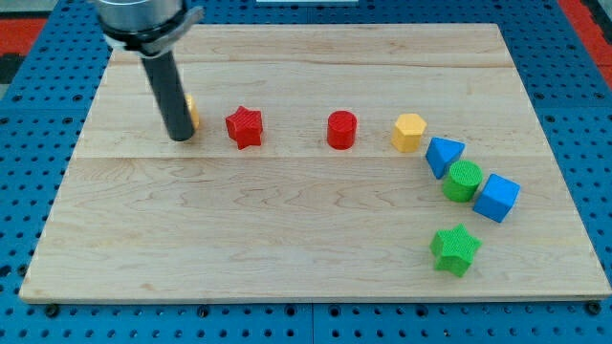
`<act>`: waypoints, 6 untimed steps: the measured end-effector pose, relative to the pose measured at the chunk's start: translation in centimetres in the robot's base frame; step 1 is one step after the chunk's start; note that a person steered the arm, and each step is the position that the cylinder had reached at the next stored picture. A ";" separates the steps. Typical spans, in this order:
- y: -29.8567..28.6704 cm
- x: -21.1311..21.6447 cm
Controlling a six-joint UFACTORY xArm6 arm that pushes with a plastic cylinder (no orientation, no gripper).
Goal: Place the yellow heart top left to the red circle
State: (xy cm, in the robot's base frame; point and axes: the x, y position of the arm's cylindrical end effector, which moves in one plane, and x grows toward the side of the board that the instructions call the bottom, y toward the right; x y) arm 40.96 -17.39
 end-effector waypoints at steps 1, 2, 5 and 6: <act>-4.4 -1.2; 1.2 -3.7; 11.9 -6.5; 15.7 -7.9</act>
